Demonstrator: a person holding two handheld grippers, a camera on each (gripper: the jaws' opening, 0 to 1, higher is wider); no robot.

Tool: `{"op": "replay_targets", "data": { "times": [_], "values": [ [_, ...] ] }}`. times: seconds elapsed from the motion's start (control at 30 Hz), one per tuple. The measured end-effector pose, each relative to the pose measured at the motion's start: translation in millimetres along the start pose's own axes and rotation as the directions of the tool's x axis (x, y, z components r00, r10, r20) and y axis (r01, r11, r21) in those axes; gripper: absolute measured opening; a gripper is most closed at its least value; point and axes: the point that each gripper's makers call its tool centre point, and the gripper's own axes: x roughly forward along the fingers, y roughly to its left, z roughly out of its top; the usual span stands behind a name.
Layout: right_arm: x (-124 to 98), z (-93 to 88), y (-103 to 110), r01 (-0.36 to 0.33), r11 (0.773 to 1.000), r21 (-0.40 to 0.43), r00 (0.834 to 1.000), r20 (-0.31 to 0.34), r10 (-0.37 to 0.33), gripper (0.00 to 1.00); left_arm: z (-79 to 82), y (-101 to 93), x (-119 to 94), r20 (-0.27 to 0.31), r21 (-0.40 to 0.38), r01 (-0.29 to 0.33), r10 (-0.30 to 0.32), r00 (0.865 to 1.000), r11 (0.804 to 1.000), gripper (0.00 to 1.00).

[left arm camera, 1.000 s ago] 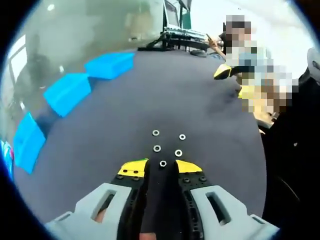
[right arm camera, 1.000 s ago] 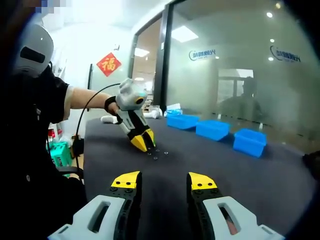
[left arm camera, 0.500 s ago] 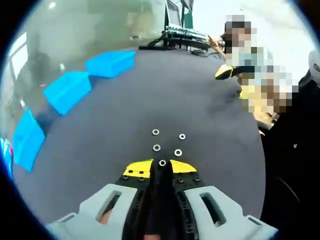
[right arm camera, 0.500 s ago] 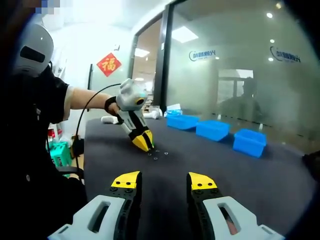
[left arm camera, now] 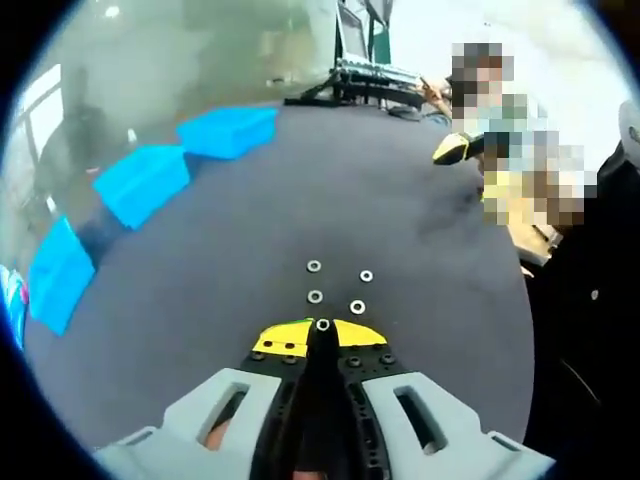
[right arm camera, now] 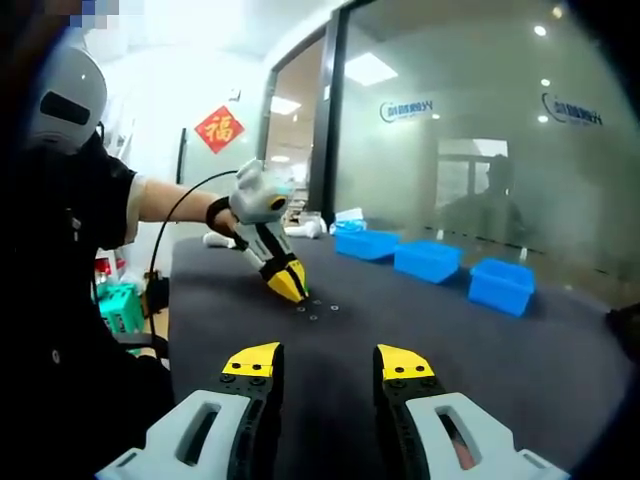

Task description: Sort the screws, nuts, and washers into the corresponding bins

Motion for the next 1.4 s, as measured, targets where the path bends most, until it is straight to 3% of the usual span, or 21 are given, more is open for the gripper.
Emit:
{"op": "replay_targets", "data": {
  "times": [0.17,0.3,0.4,0.43,0.47,0.53,0.6,0.7,0.77,0.9,0.97,1.03,1.3,1.4],
  "values": [
    [3,-0.3,2,-0.010,1.000,-0.007,1.000,-0.008,0.010,0.32,9.1,5.7,-12,0.112,-0.049,-0.049,0.054,0.992,0.998,0.06],
    [4,3.7,1,-0.004,1.000,-0.007,1.000,0.002,0.004,0.32,18.7,25.3,-27,0.204,-0.117,-0.132,0.153,0.967,0.984,0.06],
    [5,5.1,2,-0.003,1.000,-0.007,1.000,0.003,0.003,0.32,26.6,48.0,-42,0.258,-0.180,-0.228,0.270,0.928,0.957,0.06],
    [6,5.0,3,-0.005,1.000,-0.008,1.000,0.002,0.005,0.32,27.9,54.7,-46,0.260,-0.167,-0.269,0.306,0.916,0.948,0.06],
    [6,5.3,4,-0.007,1.000,-0.008,1.000,0.002,0.007,0.32,32.9,59.4,-51,0.287,-0.176,-0.296,0.337,0.897,0.939,0.06],
    [7,6.4,5,-0.010,1.000,-0.008,1.000,0.002,0.010,0.32,39.4,62.8,-56,0.327,-0.229,-0.299,0.363,0.873,0.926,0.06],
    [8,8.6,8,-0.014,1.000,-0.011,1.000,0.002,0.014,0.32,41.4,69.4,-62,0.340,-0.230,-0.338,0.400,0.851,0.913,0.06],
    [8,10.8,10,-0.018,1.000,-0.015,1.000,0.003,0.018,0.32,41.9,86.6,-72,0.340,-0.239,-0.436,0.496,0.799,0.868,0.06],
    [7,11.3,11,-0.019,1.000,-0.016,1.000,0.004,0.019,0.32,44.3,98.3,-81,0.356,-0.297,-0.464,0.548,0.757,0.835,0.06],
    [8,10.8,12,-0.018,1.000,-0.016,1.000,0.002,0.018,0.32,42.5,117.1,-90,0.351,-0.342,-0.508,0.609,0.711,0.790,0.06],
    [8,11.3,13,-0.018,1.000,-0.014,1.000,0.005,0.018,0.32,41.1,128.3,-97,0.350,-0.390,-0.534,0.657,0.668,0.750,0.06],
    [8,11.8,13,-0.016,1.000,-0.013,1.000,0.006,0.016,0.32,38.8,136.9,-102,0.346,-0.434,-0.537,0.684,0.642,0.723,0.06],
    [9,13.7,13,-0.017,1.000,-0.013,1.000,0.009,0.017,0.32,35.8,162.2,-116,0.325,-0.492,-0.591,0.764,0.557,0.640,0.06],
    [9,14.5,11,-0.008,1.000,-0.013,1.000,0.015,0.008,0.32,36.5,172.5,-116,0.317,-0.487,-0.609,0.776,0.545,0.626,0.06]
  ]
}}
